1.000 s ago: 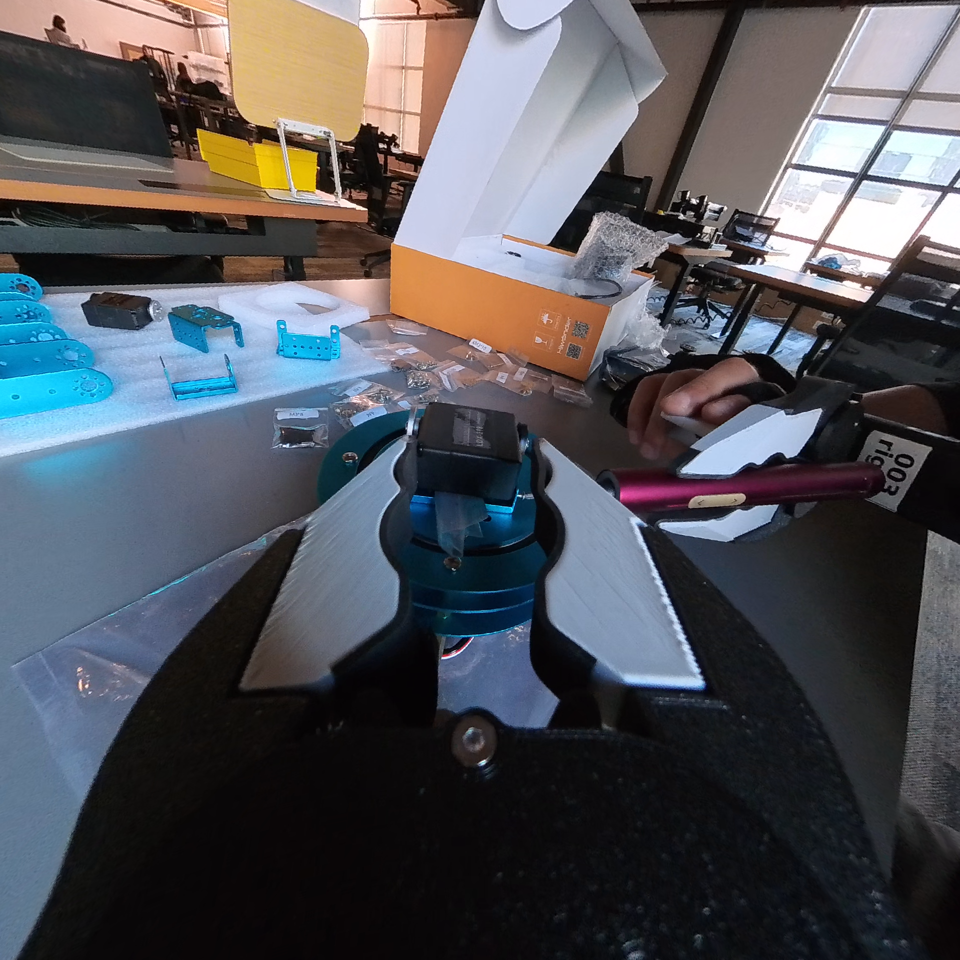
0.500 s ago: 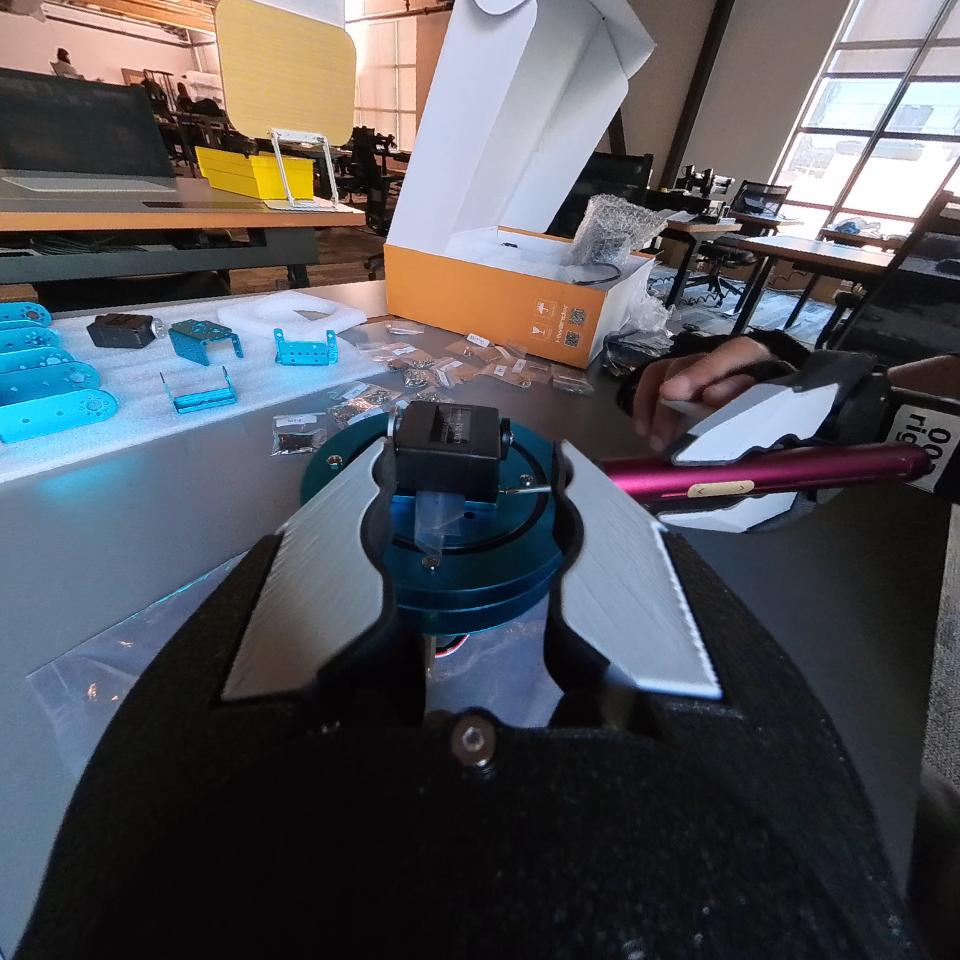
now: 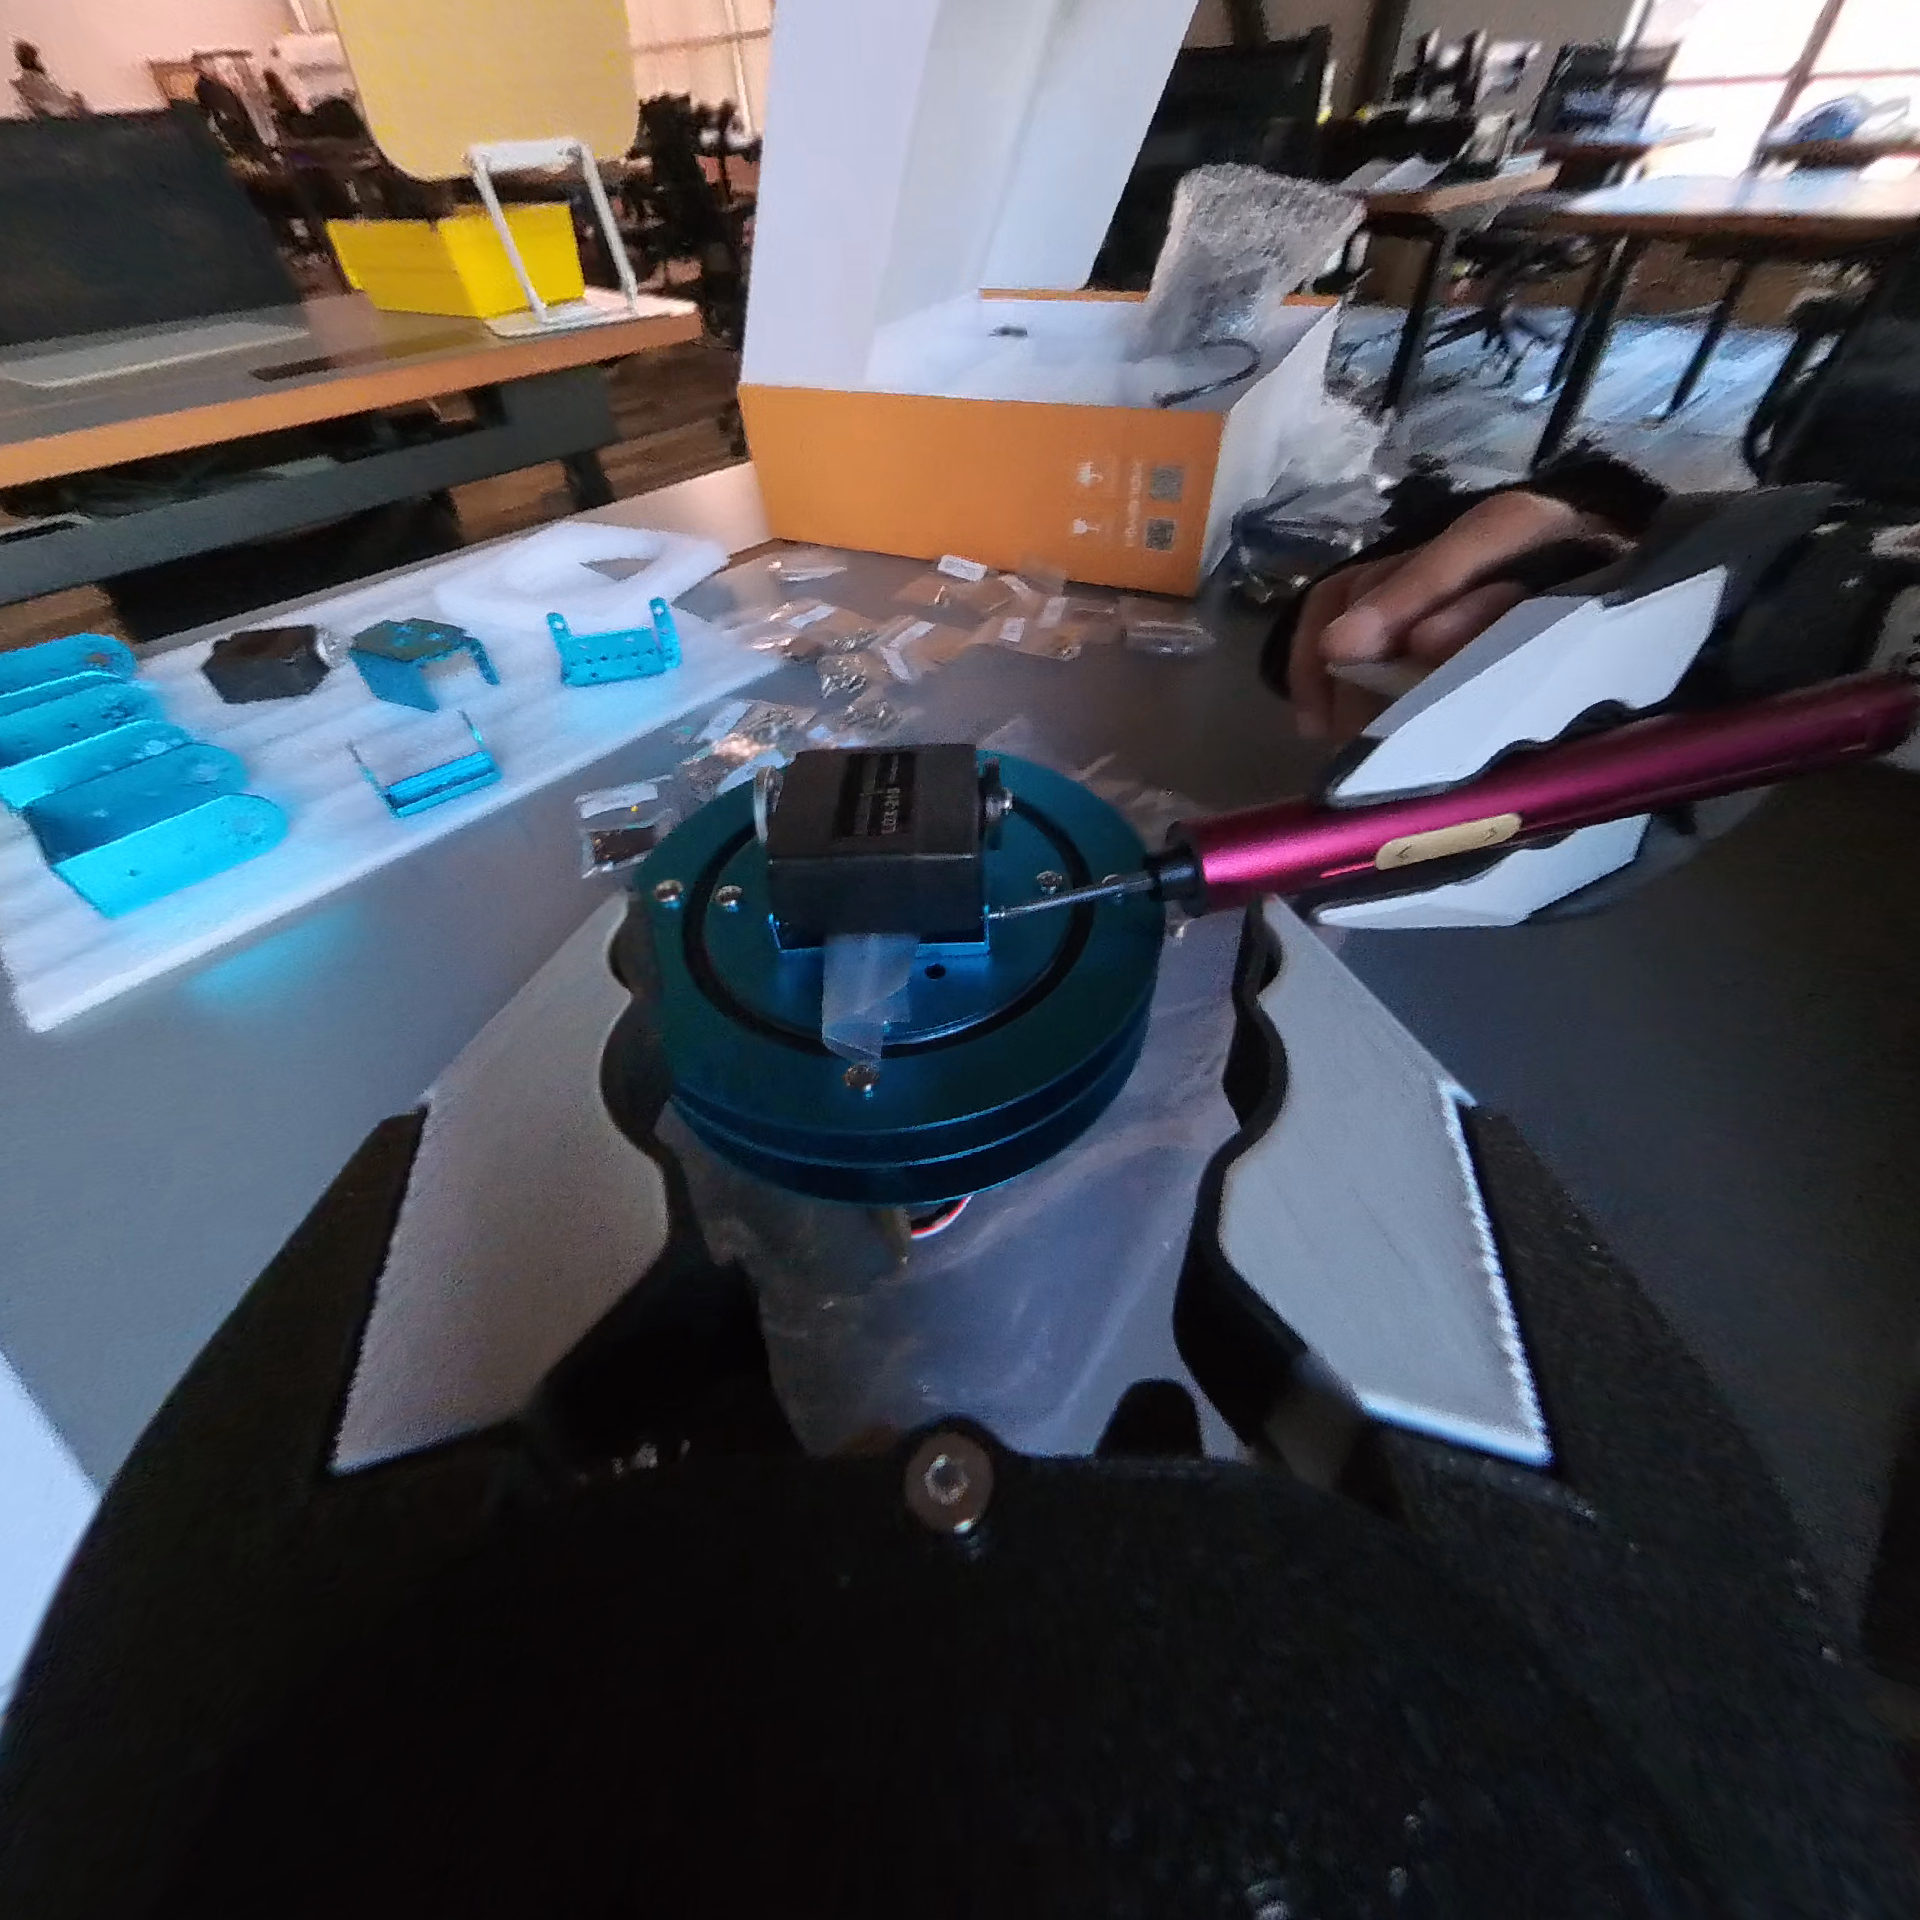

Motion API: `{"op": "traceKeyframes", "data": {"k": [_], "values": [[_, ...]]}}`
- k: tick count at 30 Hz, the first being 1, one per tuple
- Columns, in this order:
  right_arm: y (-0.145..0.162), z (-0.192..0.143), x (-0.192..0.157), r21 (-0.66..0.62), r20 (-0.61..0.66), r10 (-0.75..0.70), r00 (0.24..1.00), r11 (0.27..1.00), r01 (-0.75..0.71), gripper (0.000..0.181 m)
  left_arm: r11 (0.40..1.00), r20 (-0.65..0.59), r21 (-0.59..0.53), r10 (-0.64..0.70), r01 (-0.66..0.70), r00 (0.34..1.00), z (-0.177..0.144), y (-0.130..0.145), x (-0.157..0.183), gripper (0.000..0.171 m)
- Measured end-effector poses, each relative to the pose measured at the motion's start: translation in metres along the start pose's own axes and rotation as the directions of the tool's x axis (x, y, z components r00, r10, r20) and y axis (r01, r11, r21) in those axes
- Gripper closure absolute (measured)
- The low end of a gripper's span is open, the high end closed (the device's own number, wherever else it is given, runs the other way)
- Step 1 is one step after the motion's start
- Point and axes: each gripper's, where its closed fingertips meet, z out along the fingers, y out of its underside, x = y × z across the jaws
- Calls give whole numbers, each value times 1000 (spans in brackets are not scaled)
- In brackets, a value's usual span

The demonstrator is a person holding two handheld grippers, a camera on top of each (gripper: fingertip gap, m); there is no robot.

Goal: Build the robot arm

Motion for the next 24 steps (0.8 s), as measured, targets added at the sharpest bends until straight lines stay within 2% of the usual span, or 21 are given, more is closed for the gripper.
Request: {"op": "traceKeyframes", "data": {"k": [3, 8, 12, 15, 20, 22, 24], "values": [[0, 1, 0, -1, 0, -1, 1000, 1000, 1, 160, 998, -65, -4, -58, 57, 996, 2, 3, 2, 63], [-1, 2, -1, -9, -3, -14, 1000, 1000, 14, 160, 998, -130, -21, -55, 53, 990, 8, 7, 10, 65], [-1, 3, -1, -10, -2, -8, 1000, 1000, 8, 160, 1000, -100, -21, -20, 18, 995, 12, 7, 10, 65], [1, 3, 0, -22, -3, -2, 1000, 1000, 2, 159, 998, -45, 8, 62, -62, 997, 11, 0, 10, 69], [2, 4, 0, -26, -4, 0, 1000, 1000, -1, 160, 998, -77, -18, 52, -54, 996, 13, 4, 11, 68], [2, 4, -1, -27, -3, -3, 1000, 1000, 3, 159, 998, -110, -42, 36, -41, 993, 15, 8, 14, 58], [2, 4, 0, -23, -2, 5, 1000, 1000, -5, 159, 998, -121, -49, 36, -43, 992, 15, 8, 14, 58]]}}
